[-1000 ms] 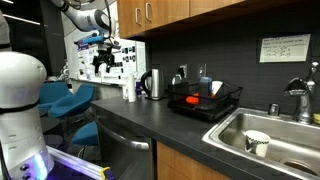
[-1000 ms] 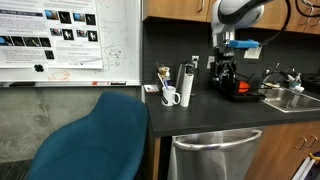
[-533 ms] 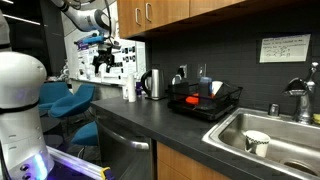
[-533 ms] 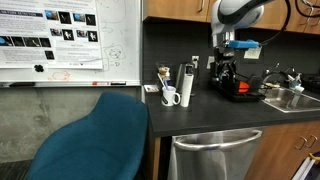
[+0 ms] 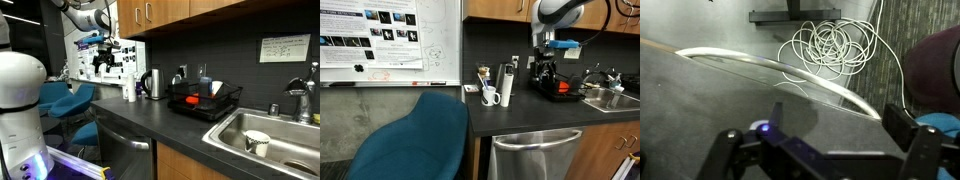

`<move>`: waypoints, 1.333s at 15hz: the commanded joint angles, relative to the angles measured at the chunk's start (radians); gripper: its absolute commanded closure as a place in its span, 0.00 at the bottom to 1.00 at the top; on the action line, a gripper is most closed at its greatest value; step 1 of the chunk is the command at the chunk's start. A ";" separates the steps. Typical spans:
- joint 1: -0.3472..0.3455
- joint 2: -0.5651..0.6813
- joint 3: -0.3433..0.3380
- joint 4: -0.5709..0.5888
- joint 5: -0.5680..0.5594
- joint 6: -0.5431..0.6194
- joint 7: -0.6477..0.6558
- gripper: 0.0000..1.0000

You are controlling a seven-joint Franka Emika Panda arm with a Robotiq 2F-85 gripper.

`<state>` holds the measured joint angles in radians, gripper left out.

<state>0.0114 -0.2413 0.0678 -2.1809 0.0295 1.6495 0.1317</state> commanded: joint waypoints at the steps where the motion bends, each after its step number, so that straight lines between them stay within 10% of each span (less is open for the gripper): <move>1: 0.006 0.001 -0.006 0.001 -0.001 -0.002 0.001 0.00; 20: -0.207 0.004 -0.206 -0.080 0.063 0.296 0.252 0.00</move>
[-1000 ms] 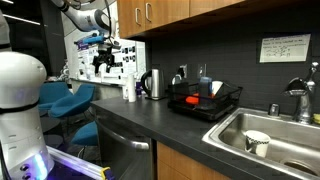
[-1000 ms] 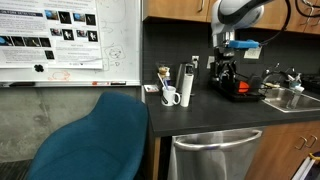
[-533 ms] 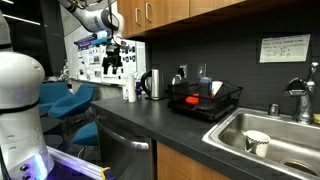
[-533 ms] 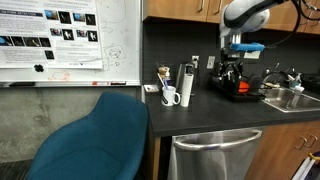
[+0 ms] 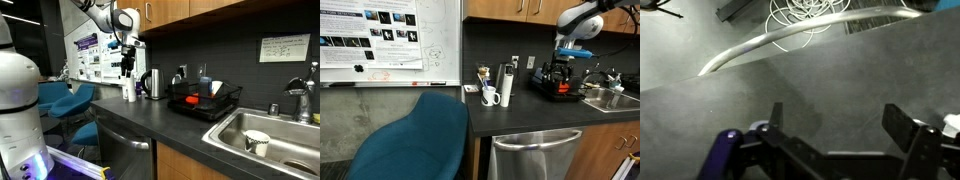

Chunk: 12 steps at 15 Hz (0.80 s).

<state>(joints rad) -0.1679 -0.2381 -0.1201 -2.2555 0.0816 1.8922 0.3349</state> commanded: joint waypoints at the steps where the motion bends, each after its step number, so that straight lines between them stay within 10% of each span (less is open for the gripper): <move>1: -0.037 0.004 -0.025 -0.002 0.002 0.067 0.059 0.00; 12: -0.116 0.061 -0.092 0.082 -0.019 0.150 0.091 0.00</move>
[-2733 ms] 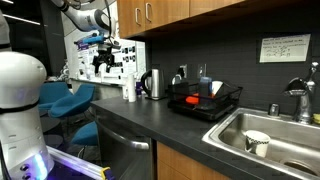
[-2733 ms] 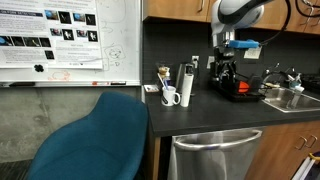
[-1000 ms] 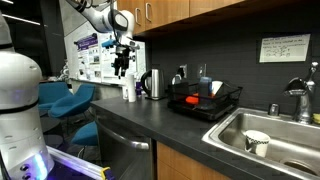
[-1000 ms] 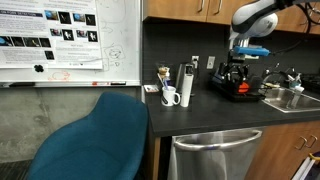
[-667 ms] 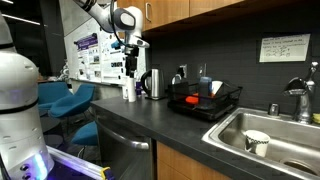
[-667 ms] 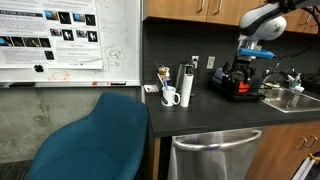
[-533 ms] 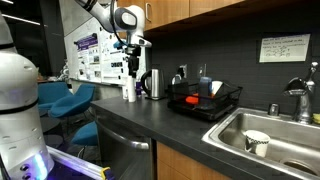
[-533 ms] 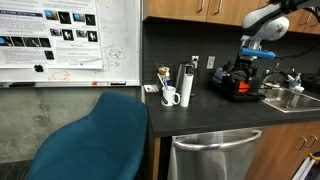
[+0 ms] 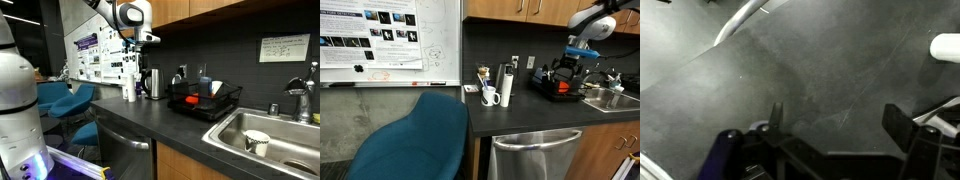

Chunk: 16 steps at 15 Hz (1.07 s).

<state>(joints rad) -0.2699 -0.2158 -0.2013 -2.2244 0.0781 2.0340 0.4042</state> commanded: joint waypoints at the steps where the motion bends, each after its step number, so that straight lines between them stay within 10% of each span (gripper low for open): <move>1: -0.018 0.048 -0.016 0.065 -0.019 0.012 0.024 0.00; 16: -0.023 0.129 -0.059 0.162 -0.013 0.023 0.035 0.00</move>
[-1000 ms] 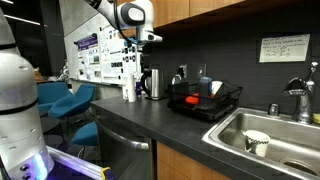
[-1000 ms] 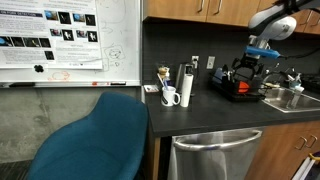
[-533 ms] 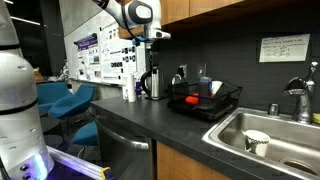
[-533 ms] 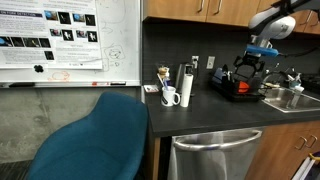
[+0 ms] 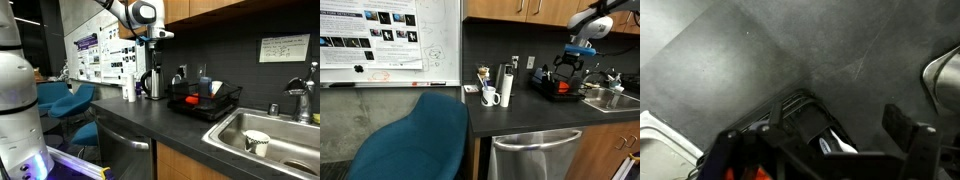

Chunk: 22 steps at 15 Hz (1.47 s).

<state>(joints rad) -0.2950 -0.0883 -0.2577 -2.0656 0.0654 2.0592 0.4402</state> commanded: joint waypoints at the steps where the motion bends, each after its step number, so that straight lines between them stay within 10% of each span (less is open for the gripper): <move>1: 0.002 0.001 -0.003 0.003 0.000 -0.002 0.000 0.00; 22: 0.017 0.121 0.000 0.059 0.051 0.122 0.106 0.00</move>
<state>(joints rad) -0.2859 -0.0137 -0.2552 -2.0554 0.0910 2.1628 0.5046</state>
